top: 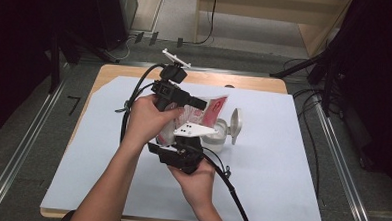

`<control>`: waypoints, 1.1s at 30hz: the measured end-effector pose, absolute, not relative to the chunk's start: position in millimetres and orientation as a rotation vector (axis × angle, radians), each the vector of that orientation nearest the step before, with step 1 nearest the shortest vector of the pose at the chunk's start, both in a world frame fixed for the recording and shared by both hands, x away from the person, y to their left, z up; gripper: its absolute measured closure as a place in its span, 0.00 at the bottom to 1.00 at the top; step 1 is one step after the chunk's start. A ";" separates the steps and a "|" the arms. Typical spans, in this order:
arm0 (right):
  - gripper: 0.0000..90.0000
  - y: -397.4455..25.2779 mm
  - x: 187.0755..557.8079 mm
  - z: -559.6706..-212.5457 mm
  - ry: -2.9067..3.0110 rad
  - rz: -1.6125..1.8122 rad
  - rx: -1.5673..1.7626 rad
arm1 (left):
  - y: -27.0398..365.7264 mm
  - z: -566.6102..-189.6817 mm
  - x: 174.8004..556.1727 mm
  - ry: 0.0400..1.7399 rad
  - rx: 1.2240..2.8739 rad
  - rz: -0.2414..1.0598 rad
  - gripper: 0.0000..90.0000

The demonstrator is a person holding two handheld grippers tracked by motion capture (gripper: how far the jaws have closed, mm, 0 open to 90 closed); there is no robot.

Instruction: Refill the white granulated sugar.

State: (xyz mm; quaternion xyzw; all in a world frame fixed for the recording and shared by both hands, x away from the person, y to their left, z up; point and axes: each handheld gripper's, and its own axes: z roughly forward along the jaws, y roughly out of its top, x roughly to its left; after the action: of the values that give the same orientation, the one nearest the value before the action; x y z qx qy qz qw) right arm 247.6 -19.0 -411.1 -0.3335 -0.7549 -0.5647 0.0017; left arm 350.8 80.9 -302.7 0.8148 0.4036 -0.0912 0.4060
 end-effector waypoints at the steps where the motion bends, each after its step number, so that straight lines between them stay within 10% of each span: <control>1: 0.71 -19.1 247.5 -411.1 -2.369 -1.773 -1.047 | 80.6 -302.7 350.5 1.015 2.056 -0.233 0.96; 33: 0.71 -19.6 245.4 -411.3 -2.388 -1.777 -1.052 | 76.8 -301.8 347.3 0.995 2.070 -0.223 0.96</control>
State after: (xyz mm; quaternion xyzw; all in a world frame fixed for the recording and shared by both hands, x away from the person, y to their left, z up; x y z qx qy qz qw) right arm 245.4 -19.6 -411.3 -0.3331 -0.7565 -0.5627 -0.0077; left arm 347.3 76.8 -301.8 0.8202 0.3941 -0.0884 0.4052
